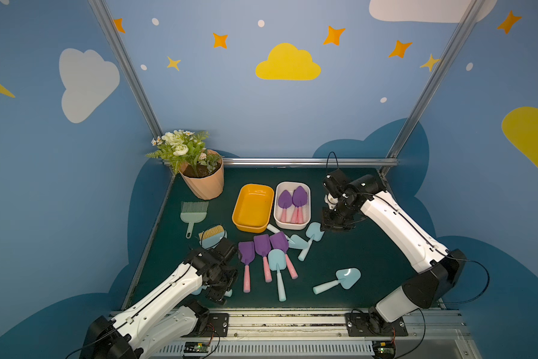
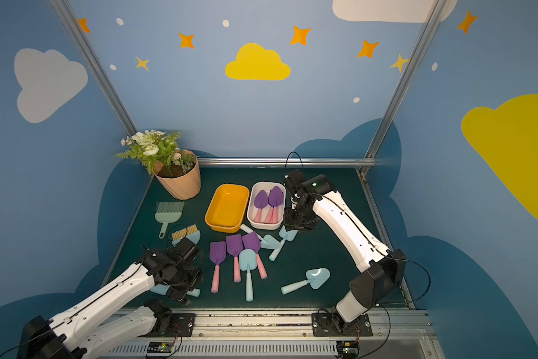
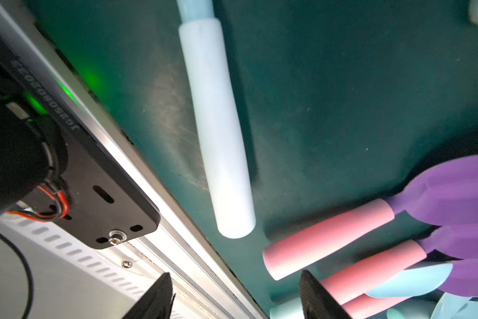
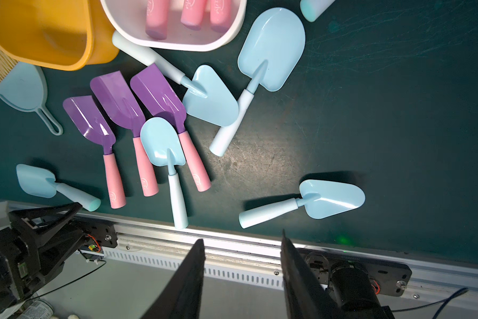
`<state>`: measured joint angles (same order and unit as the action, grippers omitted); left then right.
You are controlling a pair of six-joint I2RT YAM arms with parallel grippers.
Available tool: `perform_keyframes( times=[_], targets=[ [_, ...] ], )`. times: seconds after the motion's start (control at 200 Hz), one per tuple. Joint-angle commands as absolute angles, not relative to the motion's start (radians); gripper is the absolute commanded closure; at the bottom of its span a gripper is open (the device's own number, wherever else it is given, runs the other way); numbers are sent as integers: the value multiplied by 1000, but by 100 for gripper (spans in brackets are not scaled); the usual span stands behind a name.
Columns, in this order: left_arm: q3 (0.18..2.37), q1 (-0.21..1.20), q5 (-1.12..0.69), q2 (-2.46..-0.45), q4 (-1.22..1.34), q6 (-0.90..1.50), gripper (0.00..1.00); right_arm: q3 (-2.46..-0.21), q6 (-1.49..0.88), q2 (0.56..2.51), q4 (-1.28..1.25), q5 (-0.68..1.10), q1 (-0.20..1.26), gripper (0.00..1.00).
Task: Sort the small shovels by color and place them into the storage box
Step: Pick up the shovel from the center of the board.
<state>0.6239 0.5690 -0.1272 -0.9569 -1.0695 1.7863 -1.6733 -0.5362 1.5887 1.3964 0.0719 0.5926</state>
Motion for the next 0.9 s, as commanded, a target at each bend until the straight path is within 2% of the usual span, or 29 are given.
perform_keyframes(
  times=[0.0,0.235,0.506,0.751,0.896],
  targets=[
    [600,546,-151,-970,-1049,1798,33,-1653,-523,1557,1386,79,590,54],
    [573,509,-142,-980,-1058,1773,35,-1619,-517,1539,1371,87,582,53],
    [538,482,-137,-991,-1032,1770,42,-1594,-515,1537,1355,94,577,53],
    [505,472,-135,-1002,-1001,1770,57,-1563,-509,1533,1341,100,569,53],
    [479,469,-132,-993,-989,1776,61,-1547,-508,1530,1333,104,562,53]
  ],
)
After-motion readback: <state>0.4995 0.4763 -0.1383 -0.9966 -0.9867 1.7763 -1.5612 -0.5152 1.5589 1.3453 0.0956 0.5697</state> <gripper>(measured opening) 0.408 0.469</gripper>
